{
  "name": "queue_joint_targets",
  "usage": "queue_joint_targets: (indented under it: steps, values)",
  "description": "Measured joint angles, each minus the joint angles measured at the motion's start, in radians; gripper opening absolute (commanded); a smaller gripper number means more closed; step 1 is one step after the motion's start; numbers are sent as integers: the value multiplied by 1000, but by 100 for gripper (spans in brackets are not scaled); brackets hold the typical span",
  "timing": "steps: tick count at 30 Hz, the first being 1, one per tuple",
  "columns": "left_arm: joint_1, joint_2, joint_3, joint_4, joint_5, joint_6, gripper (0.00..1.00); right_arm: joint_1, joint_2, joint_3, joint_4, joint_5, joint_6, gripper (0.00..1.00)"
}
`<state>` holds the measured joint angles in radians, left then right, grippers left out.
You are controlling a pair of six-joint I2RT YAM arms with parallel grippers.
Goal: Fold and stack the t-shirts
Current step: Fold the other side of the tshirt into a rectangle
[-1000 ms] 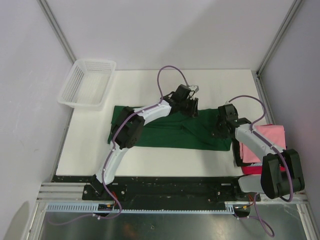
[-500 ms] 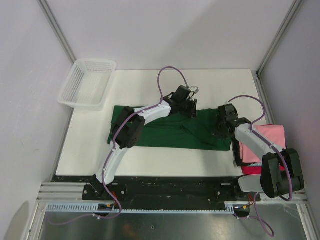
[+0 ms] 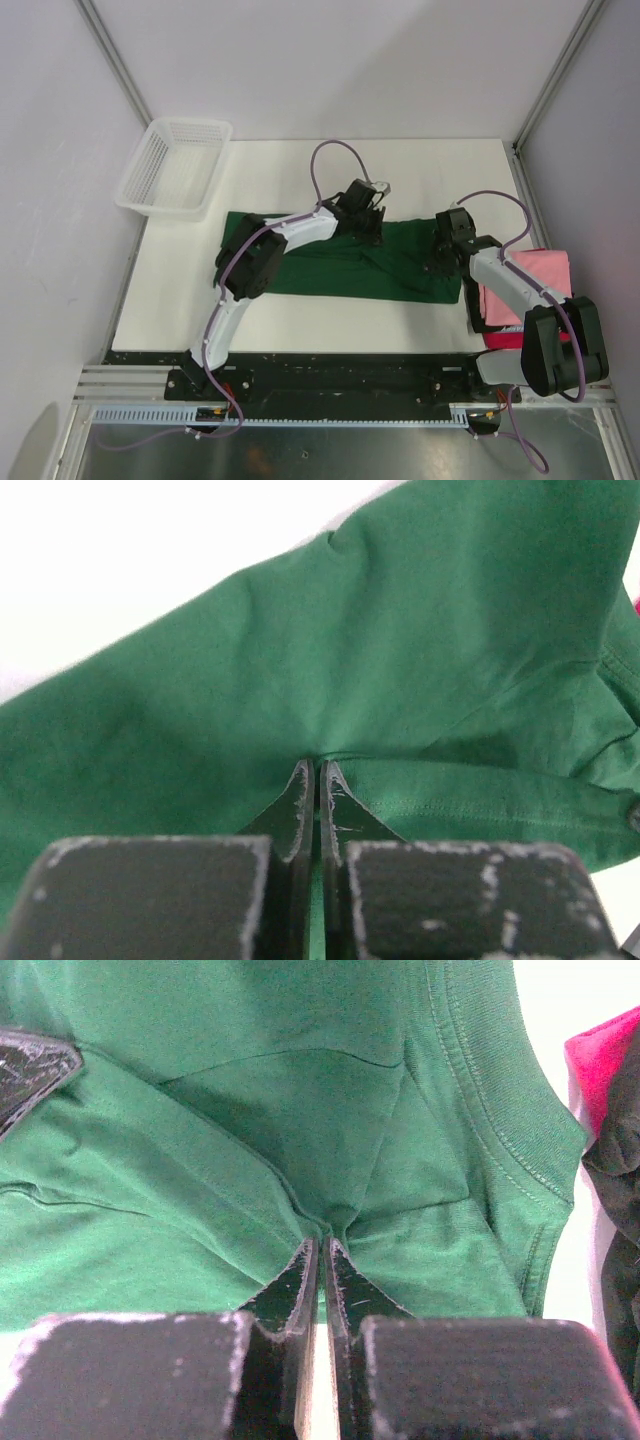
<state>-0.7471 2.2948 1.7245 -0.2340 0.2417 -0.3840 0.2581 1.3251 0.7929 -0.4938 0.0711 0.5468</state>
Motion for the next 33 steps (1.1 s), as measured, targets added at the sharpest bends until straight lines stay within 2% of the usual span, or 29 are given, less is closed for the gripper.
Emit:
queue_joint_targets:
  steps: [18,27,33]
  values:
    - [-5,-301,-265,-12,-66,-45,0,20,-9,-3,1,23,4,6]
    - [-13,-319,-362,-15,-86,-68,0,94,-43,-82,11,26,42,9]
    - [-17,-319,-371,-15,-93,-79,0,101,-35,-117,14,29,65,17]
